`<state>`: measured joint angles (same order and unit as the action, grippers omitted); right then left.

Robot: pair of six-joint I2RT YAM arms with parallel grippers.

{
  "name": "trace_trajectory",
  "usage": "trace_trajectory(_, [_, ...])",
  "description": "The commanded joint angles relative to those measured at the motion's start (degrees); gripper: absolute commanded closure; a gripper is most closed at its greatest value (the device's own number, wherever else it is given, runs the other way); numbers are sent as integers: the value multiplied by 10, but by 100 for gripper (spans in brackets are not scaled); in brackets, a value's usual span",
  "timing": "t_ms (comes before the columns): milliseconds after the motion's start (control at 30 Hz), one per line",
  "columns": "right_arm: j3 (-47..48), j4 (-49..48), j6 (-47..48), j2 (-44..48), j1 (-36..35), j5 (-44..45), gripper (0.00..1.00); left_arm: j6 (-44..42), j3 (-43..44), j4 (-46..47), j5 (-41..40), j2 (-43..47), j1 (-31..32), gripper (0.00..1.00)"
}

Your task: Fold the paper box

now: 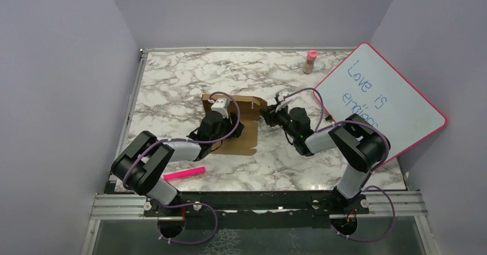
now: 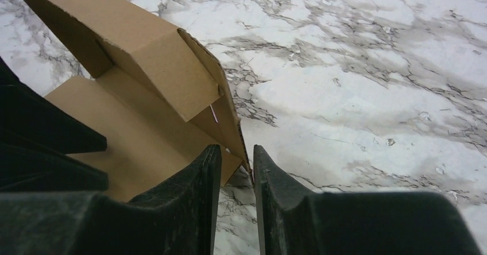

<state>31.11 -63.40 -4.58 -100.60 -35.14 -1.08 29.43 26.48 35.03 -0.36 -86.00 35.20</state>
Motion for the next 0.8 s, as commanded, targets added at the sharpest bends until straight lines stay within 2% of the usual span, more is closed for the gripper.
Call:
trace_trajectory(0, [11, 12, -8, -12, -1, -25, 70, -61, 23, -20, -61, -37, -3, 40])
trace_trajectory(233, [22, 50, -46, -6, -1, -24, 82, -29, 44, -11, -66, -112, 7, 43])
trace_trajectory(367, [25, 69, -73, 2, -1, 2, 86, -7, 48, 6, -58, -138, 20, 45])
trace_trajectory(600, [50, 103, -115, 14, -2, 35, 87, 26, 56, 29, -43, -159, 42, 47])
trace_trajectory(767, [75, 120, -110, 14, -1, 45, 87, 34, 64, 37, -43, -167, 58, 47])
